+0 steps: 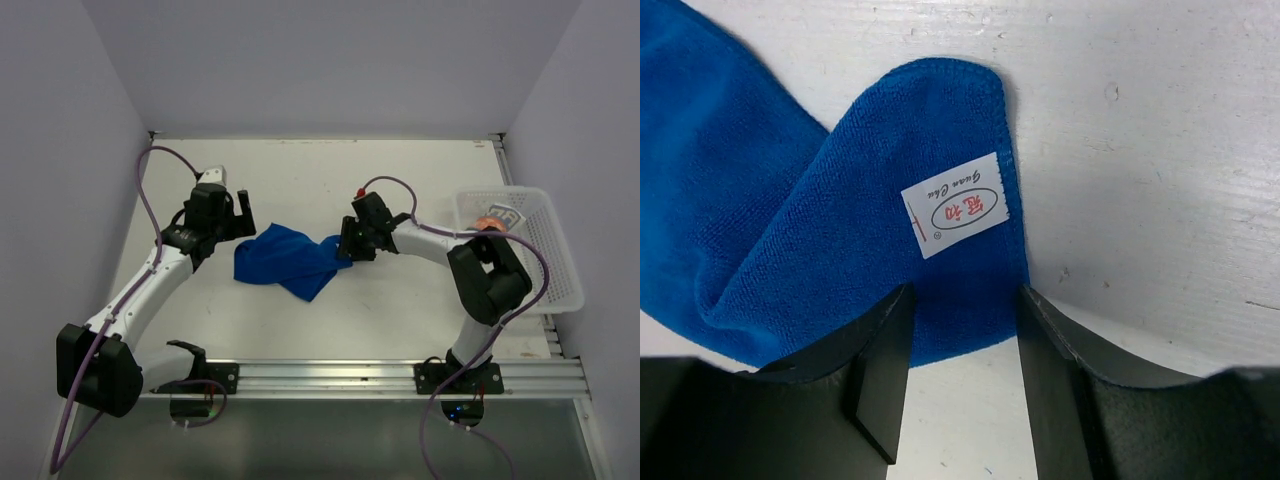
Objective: Roll the towels
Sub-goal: Move the towel to the center of the board, then flatten the towel
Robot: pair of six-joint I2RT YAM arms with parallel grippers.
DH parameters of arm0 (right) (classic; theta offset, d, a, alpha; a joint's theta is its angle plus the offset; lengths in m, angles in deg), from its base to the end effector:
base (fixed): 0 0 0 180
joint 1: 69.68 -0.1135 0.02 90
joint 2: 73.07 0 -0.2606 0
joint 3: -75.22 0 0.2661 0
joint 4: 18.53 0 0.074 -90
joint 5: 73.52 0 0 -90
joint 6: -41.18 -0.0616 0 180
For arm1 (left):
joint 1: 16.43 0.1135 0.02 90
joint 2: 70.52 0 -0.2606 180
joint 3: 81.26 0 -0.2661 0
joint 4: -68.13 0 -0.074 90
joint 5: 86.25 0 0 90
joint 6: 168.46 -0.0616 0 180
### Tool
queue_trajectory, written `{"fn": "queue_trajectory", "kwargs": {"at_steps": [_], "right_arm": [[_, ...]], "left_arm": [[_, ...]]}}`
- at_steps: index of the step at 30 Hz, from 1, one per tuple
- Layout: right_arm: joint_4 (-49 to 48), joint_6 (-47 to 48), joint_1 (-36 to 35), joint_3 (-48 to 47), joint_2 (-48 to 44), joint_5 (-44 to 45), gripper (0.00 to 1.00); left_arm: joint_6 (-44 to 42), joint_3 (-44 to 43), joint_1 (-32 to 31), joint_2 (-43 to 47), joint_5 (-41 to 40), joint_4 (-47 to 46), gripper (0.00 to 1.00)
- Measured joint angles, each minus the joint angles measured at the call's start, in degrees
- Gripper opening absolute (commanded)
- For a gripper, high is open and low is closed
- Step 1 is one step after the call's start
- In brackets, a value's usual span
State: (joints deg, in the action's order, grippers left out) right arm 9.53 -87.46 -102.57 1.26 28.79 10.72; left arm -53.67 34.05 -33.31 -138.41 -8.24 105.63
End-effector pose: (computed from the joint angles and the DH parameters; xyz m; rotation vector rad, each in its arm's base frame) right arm 0.3195 0.2140 0.1319 0.0924 2.6553 0.5837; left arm 0.2806 -0.0718 0.2525 -0.2650 2.2512 -0.1473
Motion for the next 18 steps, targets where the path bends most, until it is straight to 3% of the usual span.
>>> {"fn": "queue_trajectory", "kwargs": {"at_steps": [18], "right_arm": [[-2.4,-0.42,1.03,1.11,0.0,2.89,0.5]], "left_arm": [[-0.35,0.0,0.0,0.0,0.92,-0.02,0.99]]}}
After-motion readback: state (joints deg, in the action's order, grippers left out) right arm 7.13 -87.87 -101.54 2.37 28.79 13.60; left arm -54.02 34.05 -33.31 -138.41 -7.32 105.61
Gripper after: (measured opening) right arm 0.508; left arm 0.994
